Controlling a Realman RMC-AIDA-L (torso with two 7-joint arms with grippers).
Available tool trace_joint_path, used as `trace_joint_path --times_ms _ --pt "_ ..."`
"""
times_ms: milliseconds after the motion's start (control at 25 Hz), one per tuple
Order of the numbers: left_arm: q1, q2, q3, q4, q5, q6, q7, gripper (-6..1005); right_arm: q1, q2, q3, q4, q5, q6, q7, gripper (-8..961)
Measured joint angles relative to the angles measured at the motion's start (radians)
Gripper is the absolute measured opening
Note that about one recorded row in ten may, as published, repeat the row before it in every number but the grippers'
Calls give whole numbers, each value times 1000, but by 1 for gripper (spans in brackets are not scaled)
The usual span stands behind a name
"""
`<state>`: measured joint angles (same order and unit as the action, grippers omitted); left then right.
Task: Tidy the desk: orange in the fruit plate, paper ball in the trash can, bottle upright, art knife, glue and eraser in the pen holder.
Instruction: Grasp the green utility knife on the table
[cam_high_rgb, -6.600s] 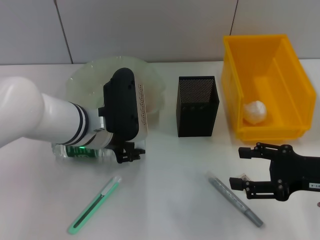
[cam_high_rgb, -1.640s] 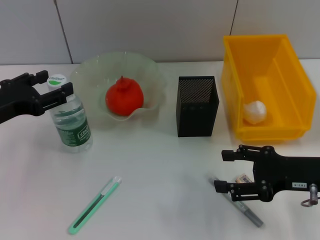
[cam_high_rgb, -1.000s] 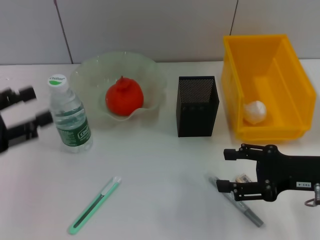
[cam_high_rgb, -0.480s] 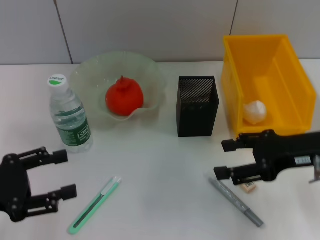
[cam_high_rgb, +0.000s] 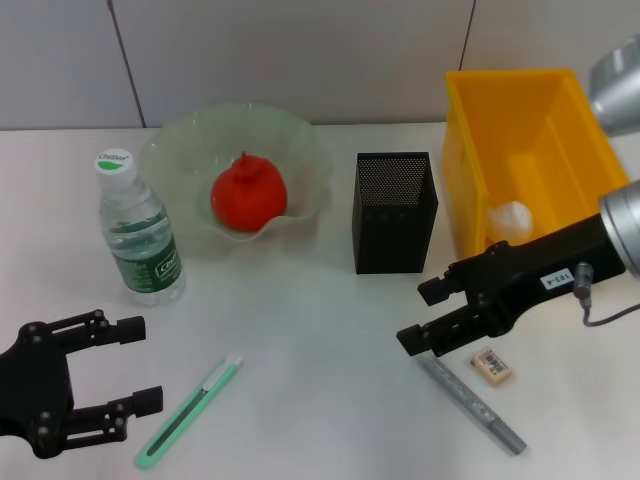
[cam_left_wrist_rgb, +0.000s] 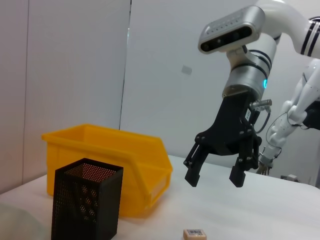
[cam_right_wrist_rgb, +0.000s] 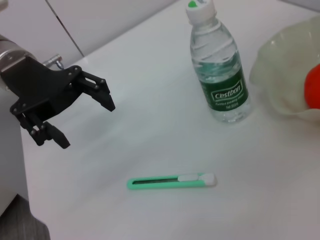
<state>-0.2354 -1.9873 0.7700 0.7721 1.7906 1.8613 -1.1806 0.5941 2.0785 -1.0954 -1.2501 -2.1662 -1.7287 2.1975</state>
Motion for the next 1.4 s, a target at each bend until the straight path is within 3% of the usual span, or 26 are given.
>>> trace_joint_path --times_ms 280,400,520,560,760,840,1040,1200,1240,1280,1400 --pt "0 4 -9 31 50 -3 -22 759 39 0 -12 2 -36 3 48 826" --pt "0 -8 -23 123 109 -16 -128 760 23 0 -3 4 -34 13 19 826" --pt "6 -38 -31 256 175 -35 -242 761 -32 3 3 26 1 26 -97 826" --pt "10 -66 -35 360 225 -49 -314 762 -50 4 3 42 24 36 -139 826" --pt "-4 -81 -14 497 307 -57 -477 764 -127 3 3 110 136 78 -345 826" --pt "-19 -80 25 565 336 -57 -595 764 -203 3 4 141 221 105 -519 826" --pt "-22 -78 100 681 366 -48 -758 764 -276 2 25 213 345 138 -708 826" --pt "-28 -79 178 749 454 -52 -877 764 -276 1 68 261 353 139 -762 826" --pt "-30 -82 250 795 511 -60 -960 763 -266 1 95 302 353 139 -795 826" --pt "-30 -82 250 795 511 -60 -960 763 -266 1 95 302 353 139 -795 826" --pt "-25 -83 371 852 559 -91 -1073 762 -254 1 115 338 353 139 -828 826"
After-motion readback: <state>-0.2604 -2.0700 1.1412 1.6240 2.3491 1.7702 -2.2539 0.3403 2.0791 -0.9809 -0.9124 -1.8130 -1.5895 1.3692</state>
